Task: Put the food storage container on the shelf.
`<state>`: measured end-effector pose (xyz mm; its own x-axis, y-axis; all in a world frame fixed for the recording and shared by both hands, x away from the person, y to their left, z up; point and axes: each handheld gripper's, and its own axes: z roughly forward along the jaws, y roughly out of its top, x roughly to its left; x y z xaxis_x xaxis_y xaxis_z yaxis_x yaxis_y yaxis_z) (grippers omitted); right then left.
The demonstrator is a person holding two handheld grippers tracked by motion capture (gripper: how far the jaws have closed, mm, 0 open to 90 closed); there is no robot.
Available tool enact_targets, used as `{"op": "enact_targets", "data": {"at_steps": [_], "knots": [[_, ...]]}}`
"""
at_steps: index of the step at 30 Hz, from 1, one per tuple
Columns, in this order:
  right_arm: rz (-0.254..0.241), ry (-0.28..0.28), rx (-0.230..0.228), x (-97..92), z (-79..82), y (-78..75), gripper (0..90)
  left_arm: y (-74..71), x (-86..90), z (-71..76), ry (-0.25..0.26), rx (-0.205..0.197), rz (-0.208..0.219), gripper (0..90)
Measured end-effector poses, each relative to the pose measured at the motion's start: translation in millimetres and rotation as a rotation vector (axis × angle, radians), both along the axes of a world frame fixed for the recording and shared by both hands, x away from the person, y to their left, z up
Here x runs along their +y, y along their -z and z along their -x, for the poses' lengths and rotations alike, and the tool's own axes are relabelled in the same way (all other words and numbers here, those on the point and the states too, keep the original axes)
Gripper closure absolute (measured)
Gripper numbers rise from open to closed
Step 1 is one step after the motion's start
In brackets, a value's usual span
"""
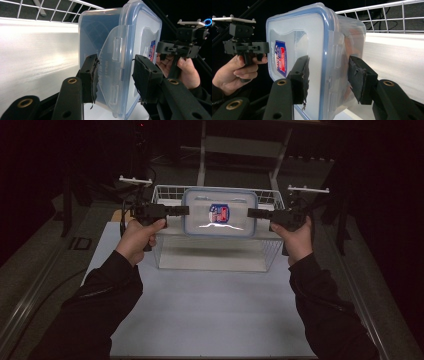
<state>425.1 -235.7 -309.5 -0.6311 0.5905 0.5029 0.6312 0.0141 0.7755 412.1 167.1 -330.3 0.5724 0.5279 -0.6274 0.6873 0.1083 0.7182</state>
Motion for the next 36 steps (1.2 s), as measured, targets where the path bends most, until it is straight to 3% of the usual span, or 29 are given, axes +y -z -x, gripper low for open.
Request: {"op": "enact_targets", "data": {"at_steps": [10,14,18,21,23,25,27,30,34,36], "knots": [[-0.004,0.024,0.035,2.0,-13.0,1.2,49.5,1.3,-5.0,-9.8,-0.043,-0.007,-0.006,52.9],[-0.011,0.051,0.054,2.4,-17.4,2.9,48.4,1.0,-8.1,-16.6,-0.055,0.011,-0.013,50.2],[0.035,0.083,0.033,7.1,-20.4,0.4,51.7,2.9,-9.0,-23.6,-0.072,0.045,-0.006,47.7],[0.068,0.1,0.049,13.7,-25.1,1.4,45.8,4.7,-9.7,-29.1,-0.095,0.067,-0.009,45.6],[0.07,0.12,0.053,15.4,-27.8,2.5,46.8,4.7,-9.9,-31.3,-0.133,0.067,-0.034,45.1],[0.08,0.128,0.055,16.3,-29.7,4.1,46.2,4.8,-9.3,-33.1,-0.14,0.059,-0.04,50.1],[0.059,0.133,0.078,15.4,-31.2,5.5,46.4,3.8,-12.1,-33.1,-0.148,0.043,-0.059,48.7],[0.074,0.138,0.055,16.5,-30.3,3.3,46.0,2.7,-14.1,-33.0,-0.149,0.027,-0.081,44.4],[0.091,0.136,-0.008,15.5,-20.2,-5.6,45.1,-0.9,-11.7,-23.5,-0.142,-0.08,-0.091,36.7],[0.106,0.126,-0.04,16.9,-12.0,-9.6,44.9,-2.8,-9.2,-18.1,-0.136,-0.124,-0.075,26.8]]}}
